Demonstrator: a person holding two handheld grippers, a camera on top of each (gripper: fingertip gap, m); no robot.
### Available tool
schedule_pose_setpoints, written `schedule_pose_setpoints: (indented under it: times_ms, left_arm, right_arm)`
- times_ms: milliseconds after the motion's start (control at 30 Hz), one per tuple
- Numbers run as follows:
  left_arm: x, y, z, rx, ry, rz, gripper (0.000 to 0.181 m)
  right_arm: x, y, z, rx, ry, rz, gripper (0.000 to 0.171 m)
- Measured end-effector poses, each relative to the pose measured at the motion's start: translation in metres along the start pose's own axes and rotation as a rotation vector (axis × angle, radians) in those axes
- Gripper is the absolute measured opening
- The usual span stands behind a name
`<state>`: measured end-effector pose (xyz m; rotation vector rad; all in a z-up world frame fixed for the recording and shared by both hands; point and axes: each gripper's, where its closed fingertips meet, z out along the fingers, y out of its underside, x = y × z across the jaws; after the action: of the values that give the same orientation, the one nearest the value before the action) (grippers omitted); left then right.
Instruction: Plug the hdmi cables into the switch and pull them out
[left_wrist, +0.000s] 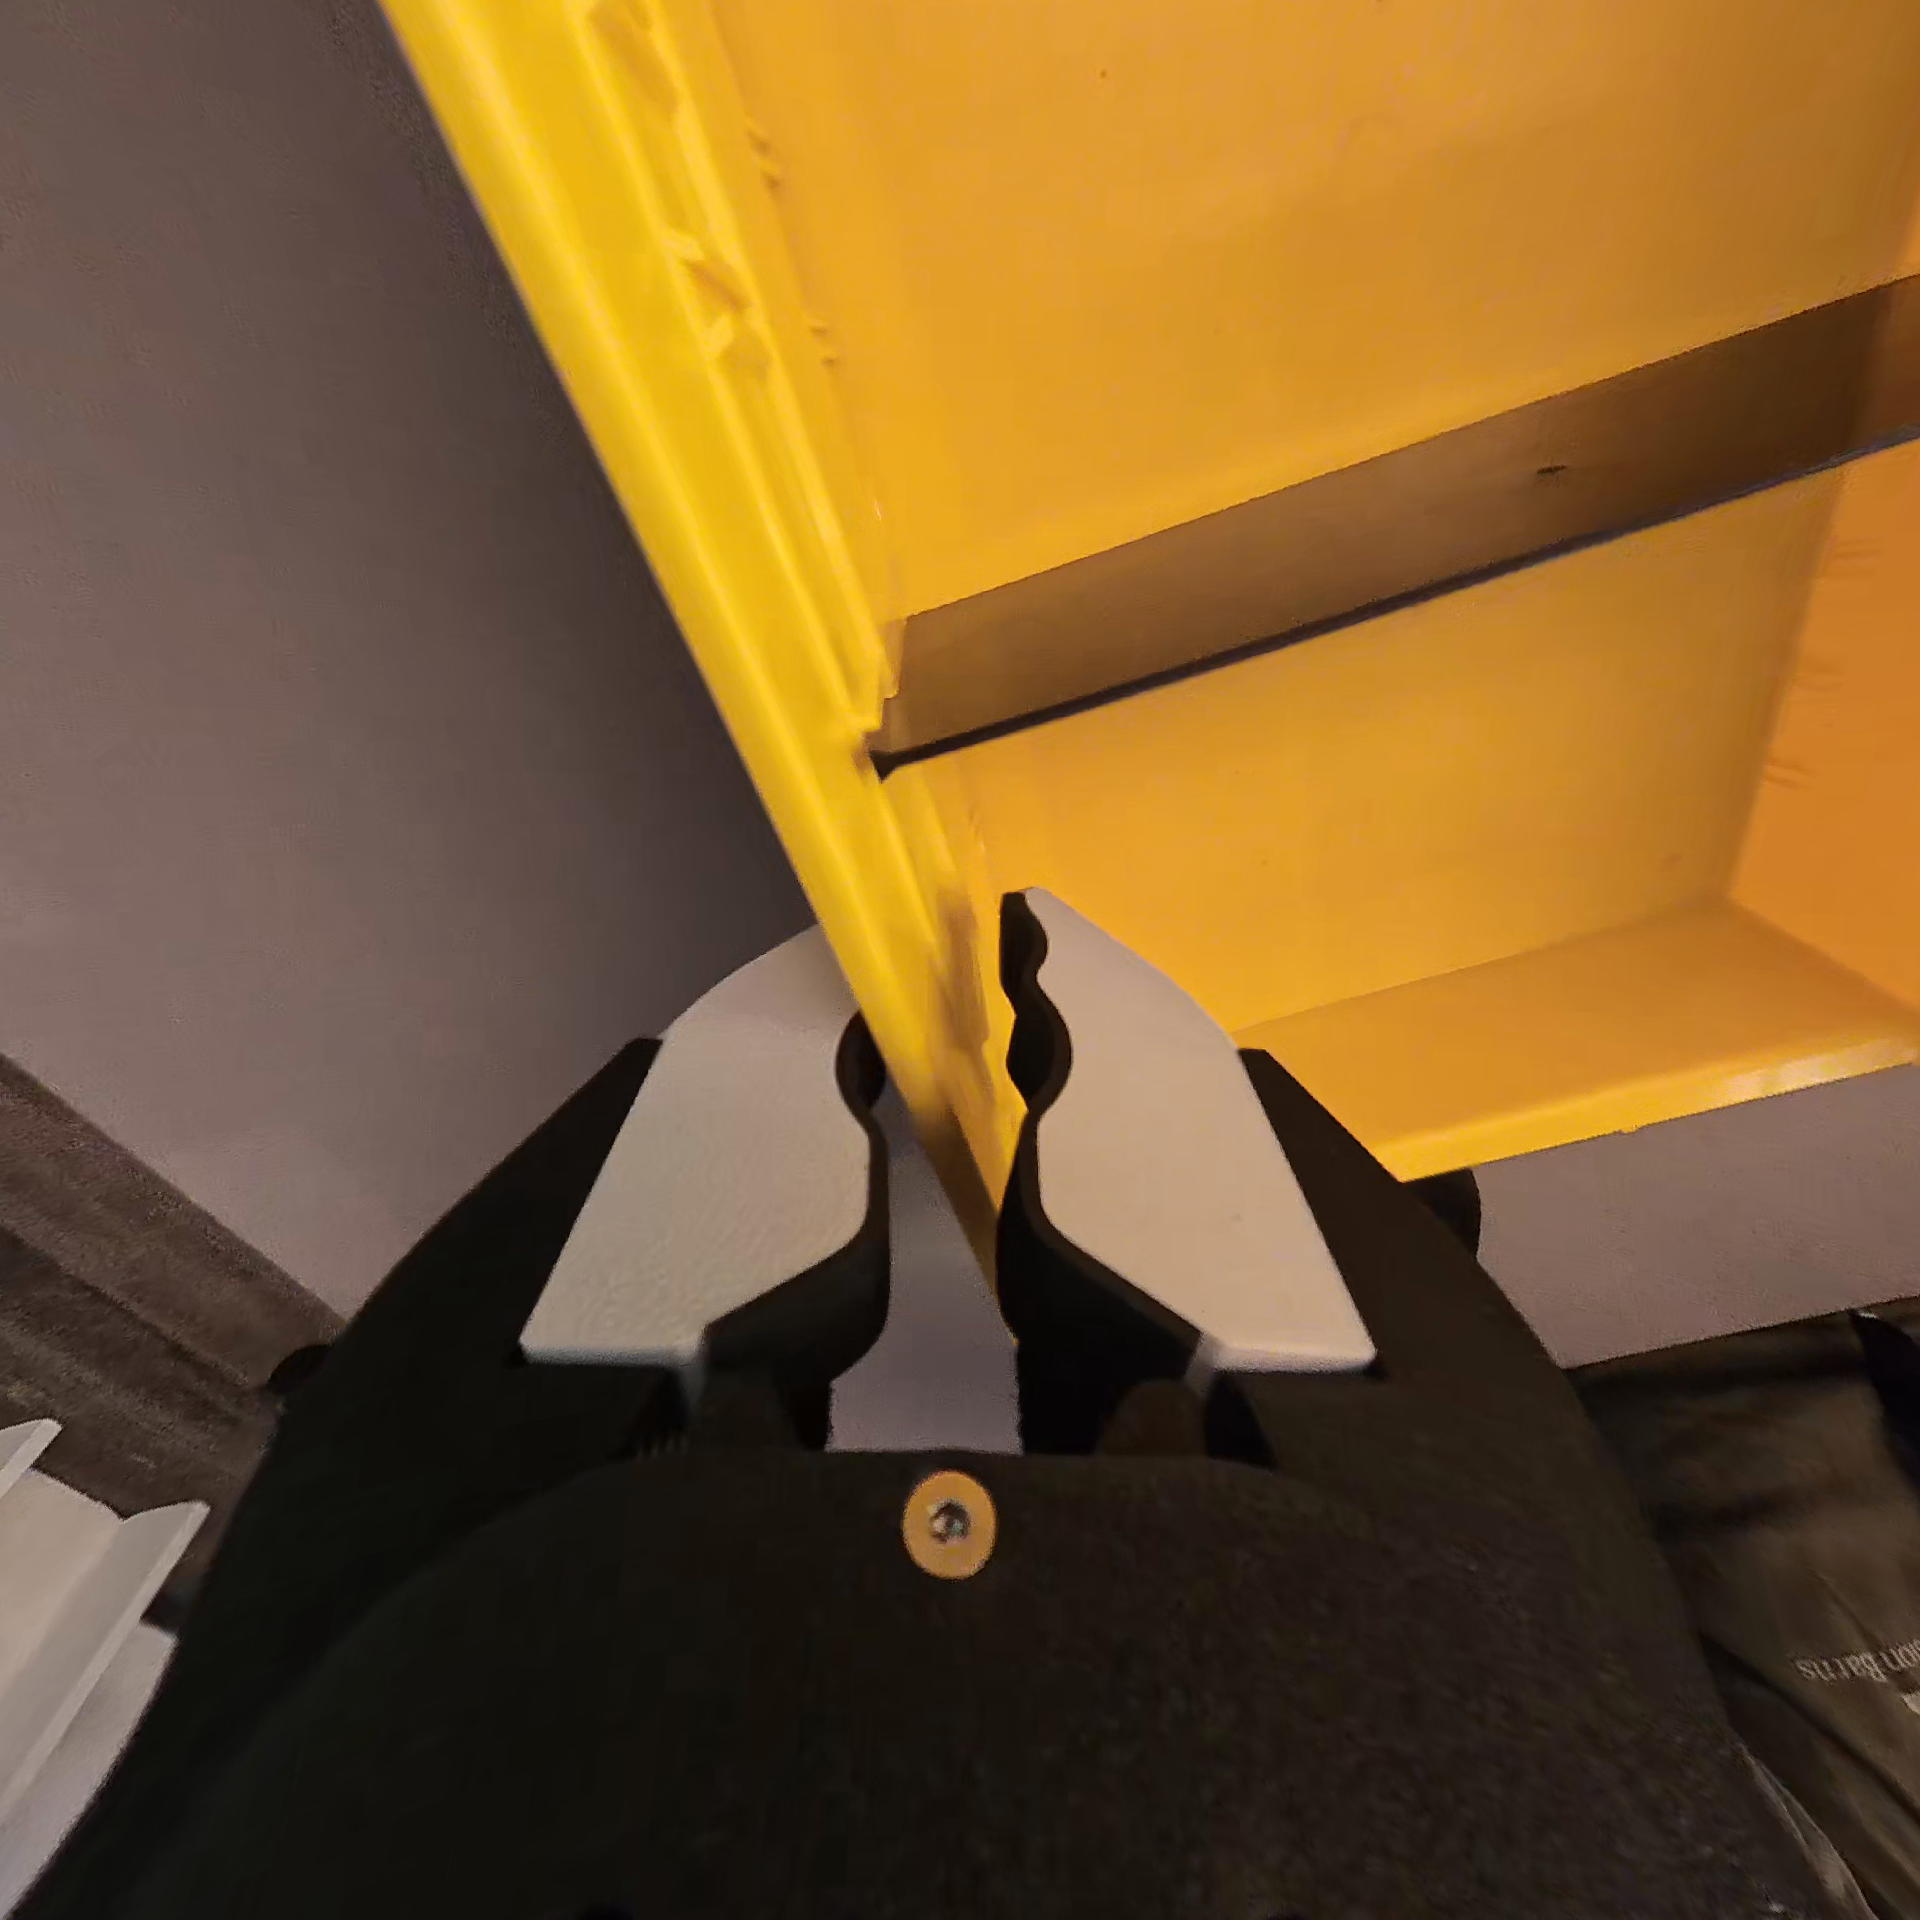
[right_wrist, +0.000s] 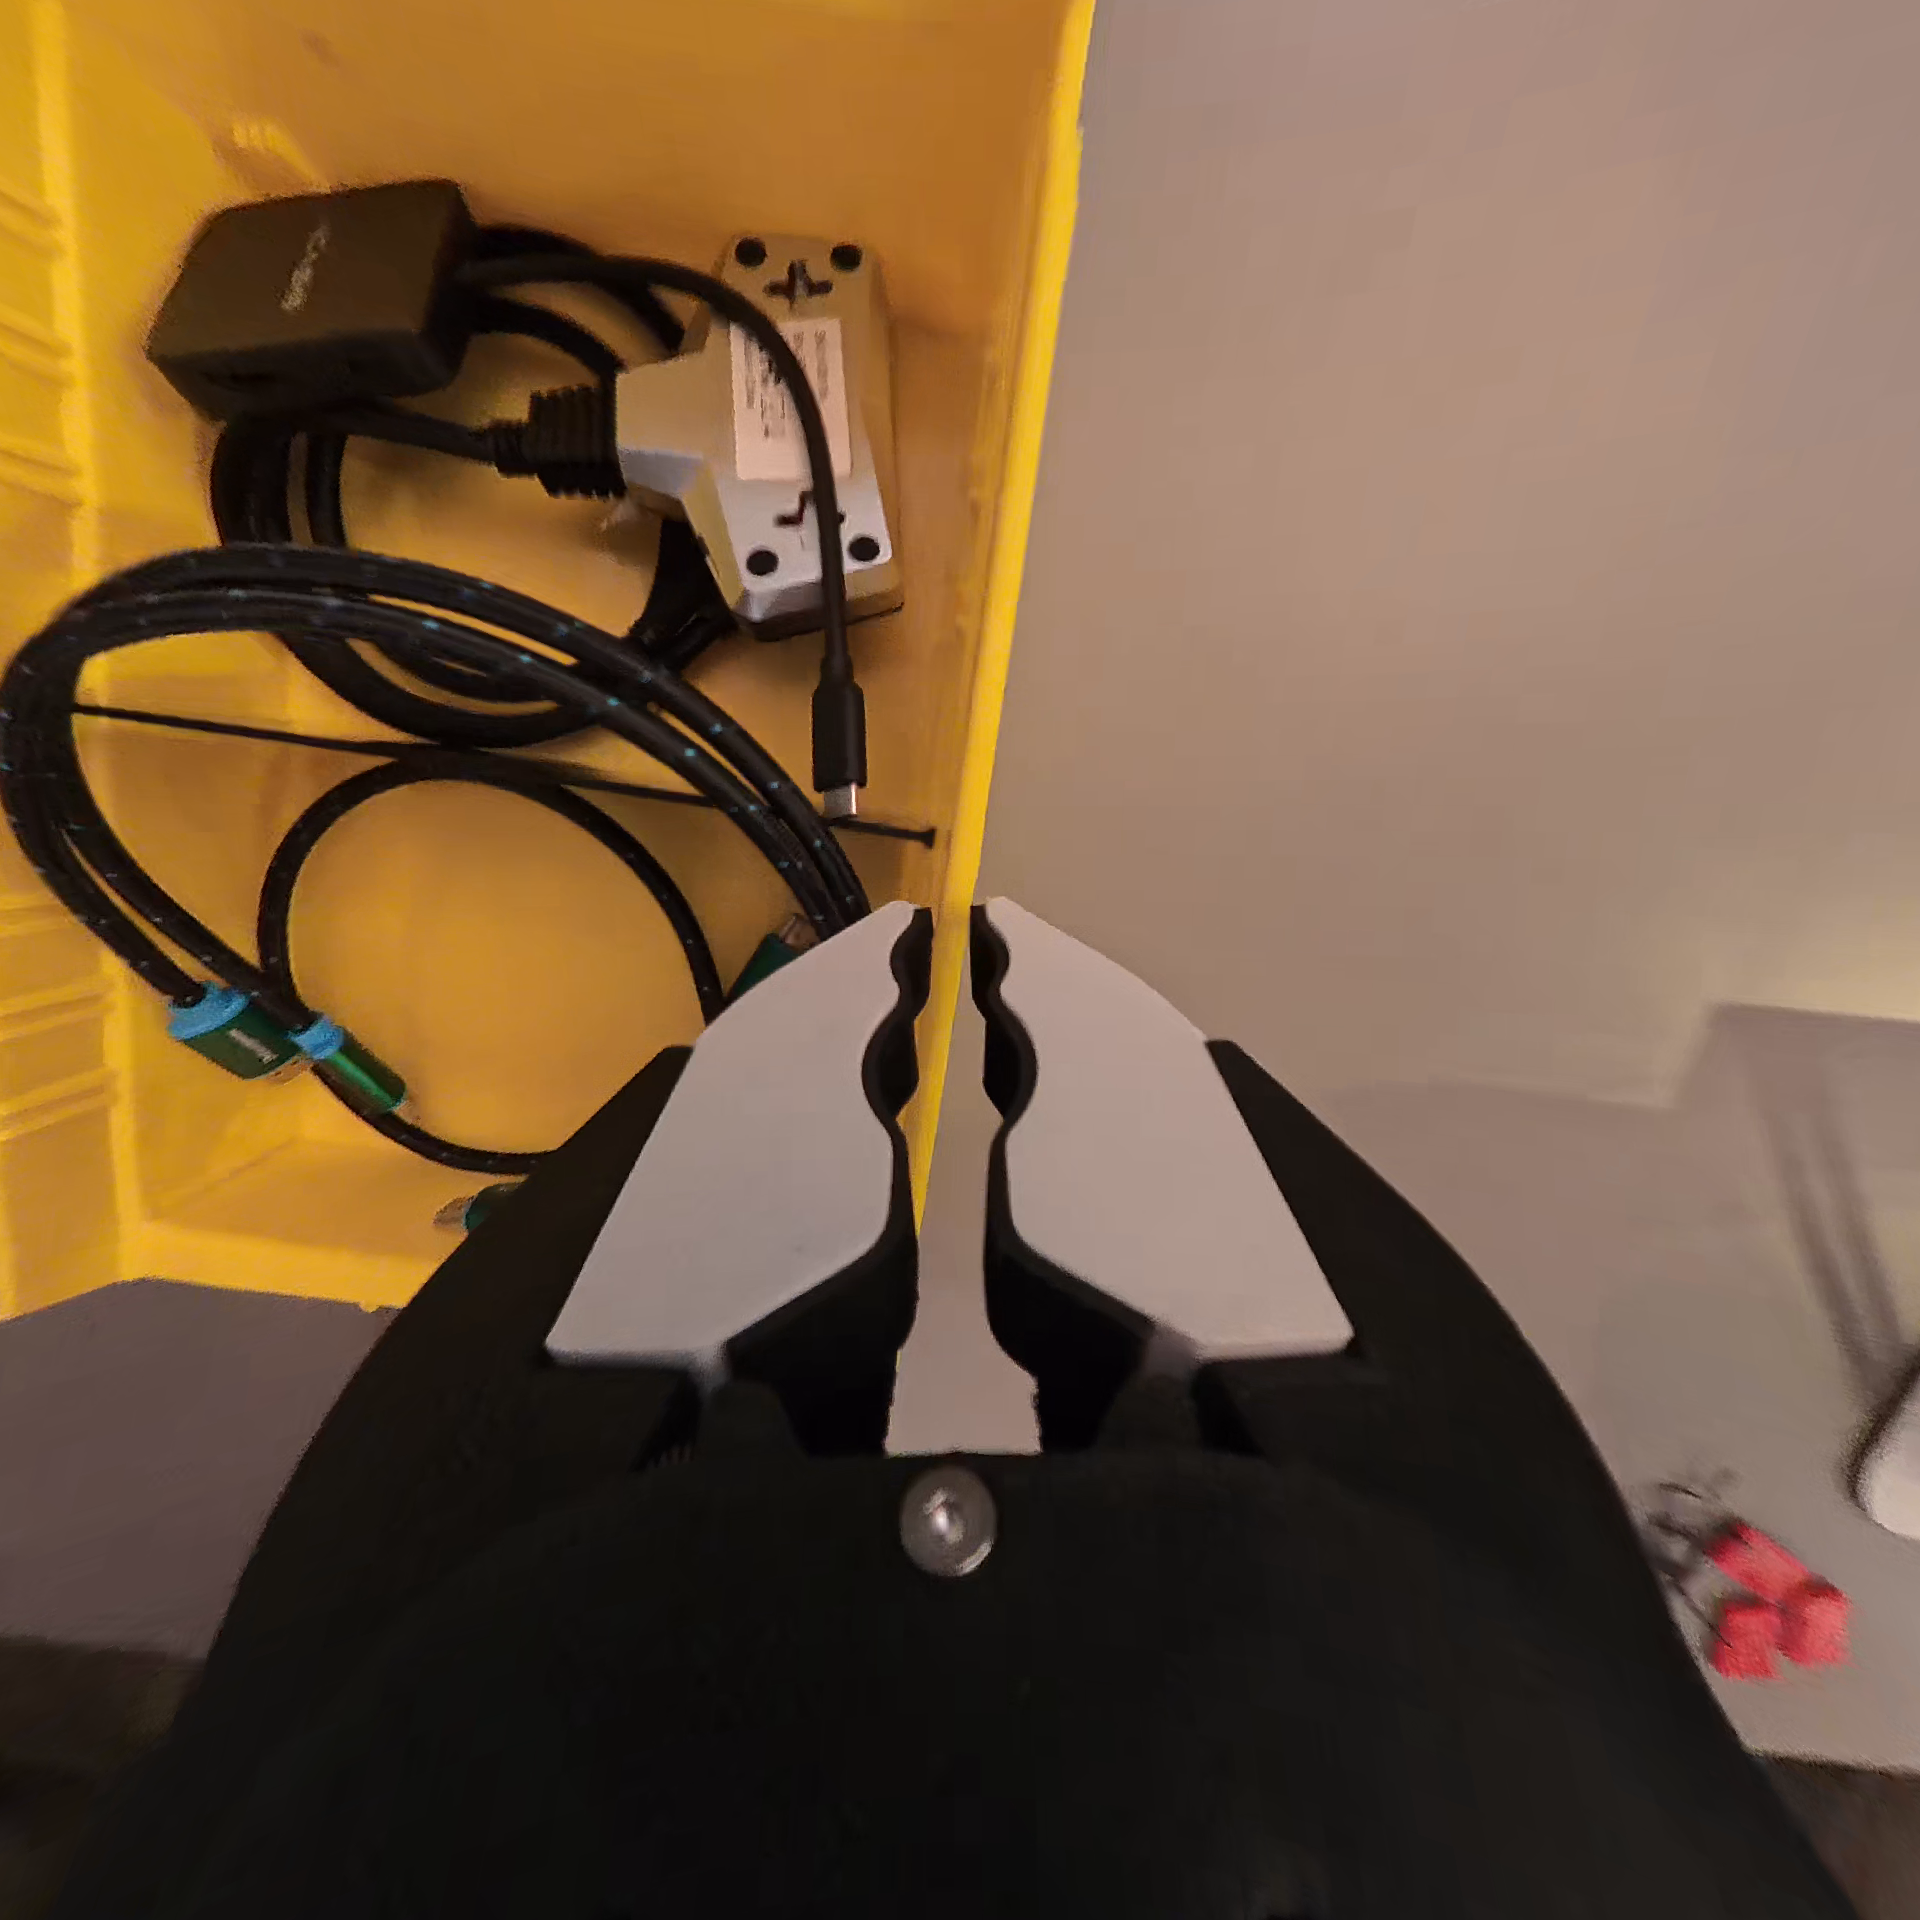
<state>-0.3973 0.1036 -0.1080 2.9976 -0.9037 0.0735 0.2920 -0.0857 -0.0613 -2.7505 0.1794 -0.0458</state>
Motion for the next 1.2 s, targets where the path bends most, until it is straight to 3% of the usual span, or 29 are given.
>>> schedule_pose_setpoints:
  times_ms: [100,167,300,467,567,633,767,900,1033,1100,1200]
  left_arm:
    - [-0.003,-0.001,-0.015,0.076,-0.015,-0.006,0.019]
    - [-0.005,-0.002,-0.030,0.149,-0.038,-0.005,0.017]
    - [-0.002,-0.010,-0.066,0.326,-0.093,0.021,0.017]
    - [0.028,-0.025,-0.116,0.616,-0.053,0.176,0.016]
    - [0.024,-0.028,-0.133,0.714,-0.060,0.157,0.015]
    - [0.018,-0.026,-0.132,0.717,-0.040,0.140,0.015]
    - [0.008,-0.021,-0.131,0.709,-0.028,0.116,0.012]
    - [0.009,-0.017,-0.136,0.743,-0.006,0.130,0.012]
    - [0.008,-0.015,-0.136,0.749,0.009,0.129,0.012]
    - [0.007,-0.012,-0.134,0.737,0.010,0.135,0.012]
    - [0.007,-0.011,-0.135,0.746,0.016,0.139,0.012]
  right_arm:
    - [-0.013,-0.024,-0.044,0.169,0.158,-0.056,0.014]
    - [-0.045,-0.046,-0.073,0.323,0.185,-0.174,0.015]
    - [-0.154,-0.075,-0.108,0.607,0.045,-0.523,0.014]
    - [-0.291,-0.089,-0.113,0.789,-0.317,-0.651,0.025]
    - [-0.358,-0.088,-0.095,0.706,-0.527,-0.607,0.026]
    - [-0.396,-0.083,-0.077,0.571,-0.638,-0.556,0.036]
    - [-0.444,-0.068,-0.055,0.319,-0.710,-0.524,0.041]
    - [-0.453,-0.076,-0.074,0.342,-0.673,-0.566,0.041]
    - [-0.431,-0.082,-0.094,0.400,-0.633,-0.551,0.041]
    - [-0.381,-0.096,-0.097,0.430,-0.487,-0.537,0.041]
    - [-0.224,-0.133,-0.092,0.453,-0.030,-0.422,0.041]
